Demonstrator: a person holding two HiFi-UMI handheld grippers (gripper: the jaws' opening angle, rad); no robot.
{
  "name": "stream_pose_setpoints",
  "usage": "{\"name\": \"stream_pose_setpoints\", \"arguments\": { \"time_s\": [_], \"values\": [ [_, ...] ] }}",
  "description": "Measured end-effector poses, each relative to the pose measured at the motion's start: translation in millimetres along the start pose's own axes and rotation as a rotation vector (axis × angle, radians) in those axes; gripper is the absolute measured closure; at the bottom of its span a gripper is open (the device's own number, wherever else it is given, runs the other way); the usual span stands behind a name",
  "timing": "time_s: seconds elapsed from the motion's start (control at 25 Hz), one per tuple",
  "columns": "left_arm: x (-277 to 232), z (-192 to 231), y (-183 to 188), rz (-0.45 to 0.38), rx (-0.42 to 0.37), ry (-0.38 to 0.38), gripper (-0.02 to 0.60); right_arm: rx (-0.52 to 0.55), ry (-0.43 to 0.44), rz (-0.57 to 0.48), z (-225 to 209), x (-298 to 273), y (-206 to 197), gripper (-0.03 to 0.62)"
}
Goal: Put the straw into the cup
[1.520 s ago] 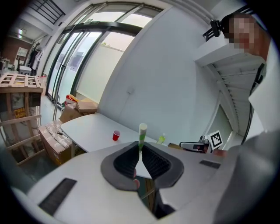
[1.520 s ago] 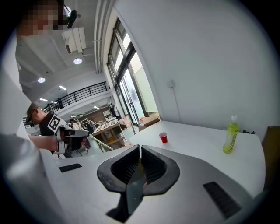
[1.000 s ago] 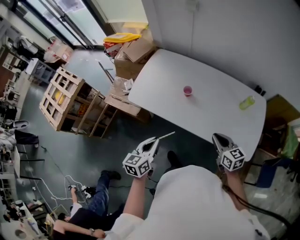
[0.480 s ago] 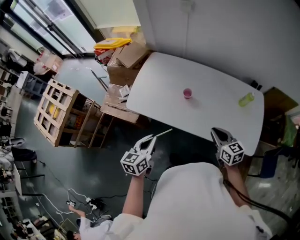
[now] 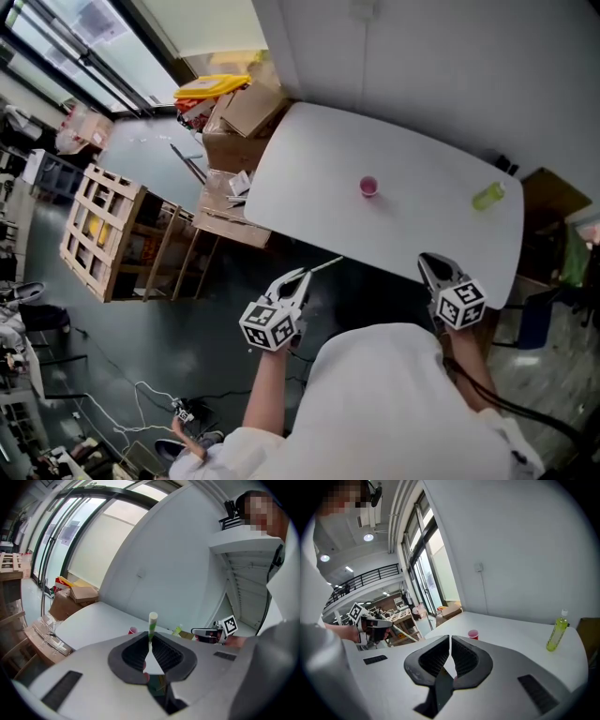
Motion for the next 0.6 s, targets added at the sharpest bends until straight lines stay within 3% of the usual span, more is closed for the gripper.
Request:
{"name": "stream_pose_setpoints", "arguments": {
  "time_s": [0.6],
  "values": [
    [-65.2,13.2,41.8,0.034,-0.008,0.052,0.557,-0.034,0.052,0.01,-55.8,-57.7,31.5,0.556]
  ]
}}
Point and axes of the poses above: the fingertips, and each gripper's own axes: x backward along the fingers, z to its left, y out of its top, the point moved 3 cm from there along x, backward along the fingers
